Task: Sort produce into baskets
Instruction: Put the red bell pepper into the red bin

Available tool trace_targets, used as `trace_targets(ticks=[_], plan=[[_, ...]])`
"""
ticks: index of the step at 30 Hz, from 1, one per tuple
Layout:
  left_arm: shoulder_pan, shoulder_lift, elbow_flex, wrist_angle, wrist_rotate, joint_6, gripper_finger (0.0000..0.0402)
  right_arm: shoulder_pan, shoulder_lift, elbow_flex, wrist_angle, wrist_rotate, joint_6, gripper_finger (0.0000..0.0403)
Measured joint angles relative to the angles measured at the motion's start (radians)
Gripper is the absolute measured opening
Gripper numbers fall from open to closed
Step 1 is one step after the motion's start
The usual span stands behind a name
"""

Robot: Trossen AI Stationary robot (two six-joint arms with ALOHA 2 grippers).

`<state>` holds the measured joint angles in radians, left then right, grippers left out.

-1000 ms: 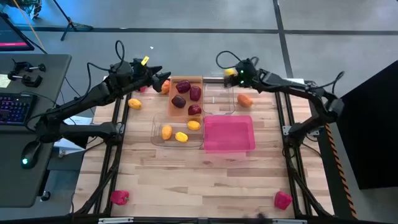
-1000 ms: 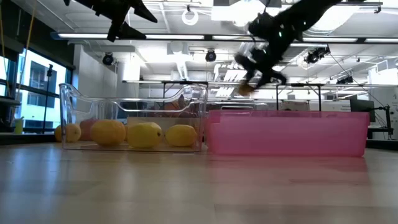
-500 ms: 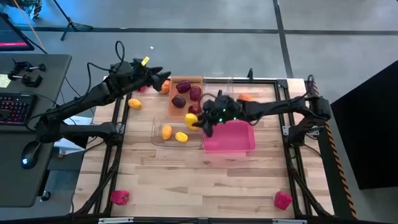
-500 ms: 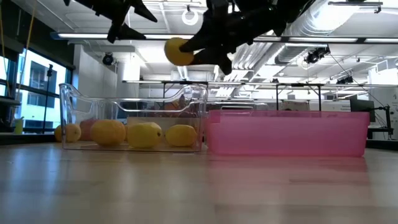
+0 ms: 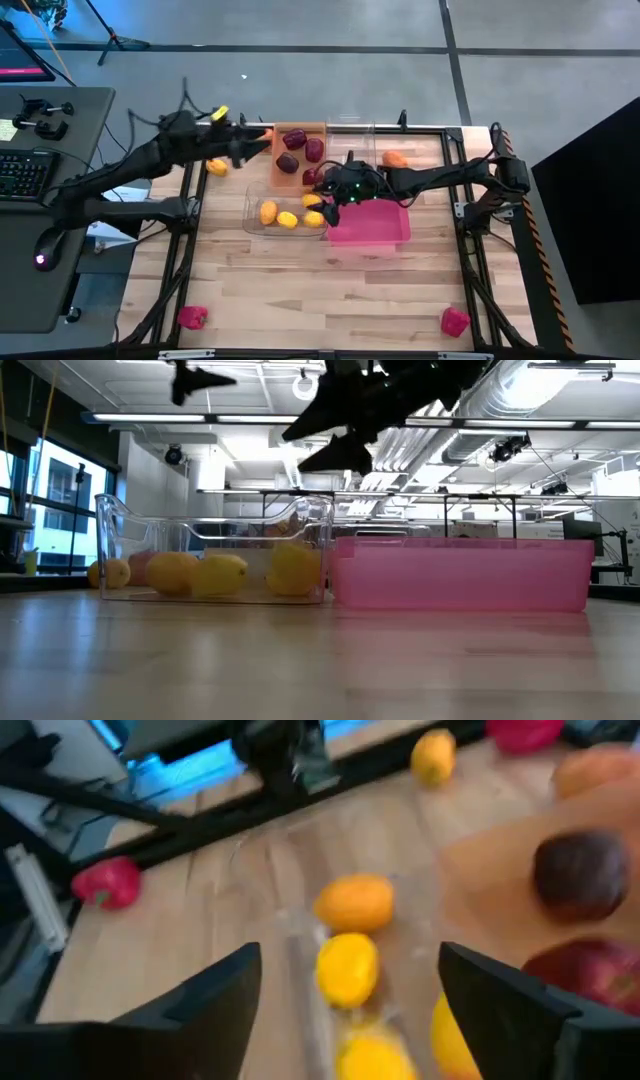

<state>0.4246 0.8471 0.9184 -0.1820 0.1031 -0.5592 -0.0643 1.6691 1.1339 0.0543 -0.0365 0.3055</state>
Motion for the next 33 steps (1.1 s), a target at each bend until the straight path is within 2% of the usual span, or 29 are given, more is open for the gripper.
trace_targets(ticks=[3,7,11,13,20,26,29,33], plan=[[-0.034,-0.1,0.0,-0.102,-0.003,0.022,0.0319,0.0,0.0,0.049,-0.005,0.056,-0.019,0.031],[-0.113,-0.223,0.0,-0.279,-0.016,0.009,0.0319,0.0,0.0,0.141,-0.004,0.089,-0.018,0.0314],[-0.24,-0.263,-0.007,-0.421,-0.021,-0.017,0.0319,0.0,0.0,0.228,-0.033,0.133,-0.015,0.0314],[-0.307,-0.255,-0.021,-0.429,-0.044,-0.034,0.0319,0.0,0.0,0.272,-0.067,0.14,-0.01,0.0314],[-0.499,-0.087,-0.079,-0.239,-0.109,-0.032,0.0319,0.0,0.0,0.423,-0.297,0.141,0.009,0.0314],[-0.578,0.081,-0.079,-0.165,-0.102,0.003,0.0319,0.019,0.0,0.553,-0.597,0.141,0.0,0.0314],[-0.625,0.141,-0.079,-0.207,-0.039,-0.017,0.0319,0.039,-0.005,0.581,-0.716,0.139,-0.03,0.0314],[-0.744,0.229,-0.077,-0.379,0.003,-0.13,0.0319,0.066,-0.011,0.583,-0.86,0.155,-0.047,0.0314]])
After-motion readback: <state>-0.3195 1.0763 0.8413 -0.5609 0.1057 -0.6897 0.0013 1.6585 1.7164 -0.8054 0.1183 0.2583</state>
